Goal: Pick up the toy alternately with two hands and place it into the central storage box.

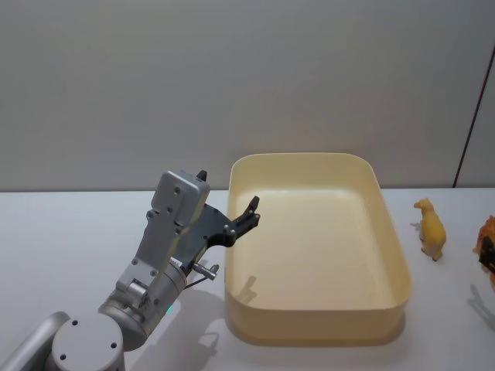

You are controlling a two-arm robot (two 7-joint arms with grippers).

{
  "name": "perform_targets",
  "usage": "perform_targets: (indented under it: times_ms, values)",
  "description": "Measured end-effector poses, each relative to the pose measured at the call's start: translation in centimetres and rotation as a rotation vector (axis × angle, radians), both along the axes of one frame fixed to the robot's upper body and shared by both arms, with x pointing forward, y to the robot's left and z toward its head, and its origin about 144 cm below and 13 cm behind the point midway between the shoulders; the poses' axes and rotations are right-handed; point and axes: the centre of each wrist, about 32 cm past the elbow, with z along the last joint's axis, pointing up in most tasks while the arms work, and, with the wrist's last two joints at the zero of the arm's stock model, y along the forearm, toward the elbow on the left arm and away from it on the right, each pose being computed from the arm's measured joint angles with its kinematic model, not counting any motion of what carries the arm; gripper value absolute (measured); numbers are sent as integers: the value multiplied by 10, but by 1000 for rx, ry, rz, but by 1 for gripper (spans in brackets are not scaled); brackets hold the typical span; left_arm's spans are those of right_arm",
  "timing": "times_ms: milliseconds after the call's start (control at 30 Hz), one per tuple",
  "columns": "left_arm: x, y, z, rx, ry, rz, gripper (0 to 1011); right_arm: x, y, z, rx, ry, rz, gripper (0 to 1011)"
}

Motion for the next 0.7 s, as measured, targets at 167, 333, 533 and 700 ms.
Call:
perform_targets:
  times_ms: [167, 333, 533, 700]
  values:
    - [0, 0, 0, 0, 0, 0, 1001, 14, 0, -7, -16, 31, -12, 1001]
    - [0, 0, 0, 0, 0, 0, 1001, 30, 2, -17, -36, 63, -27, 1001]
    - [0, 0, 0, 0, 0, 0, 1001, 46, 6, -28, -52, 94, -35, 1001]
    - [0, 0, 0, 0, 0, 0, 1001, 57, 10, -35, -69, 111, -31, 1001]
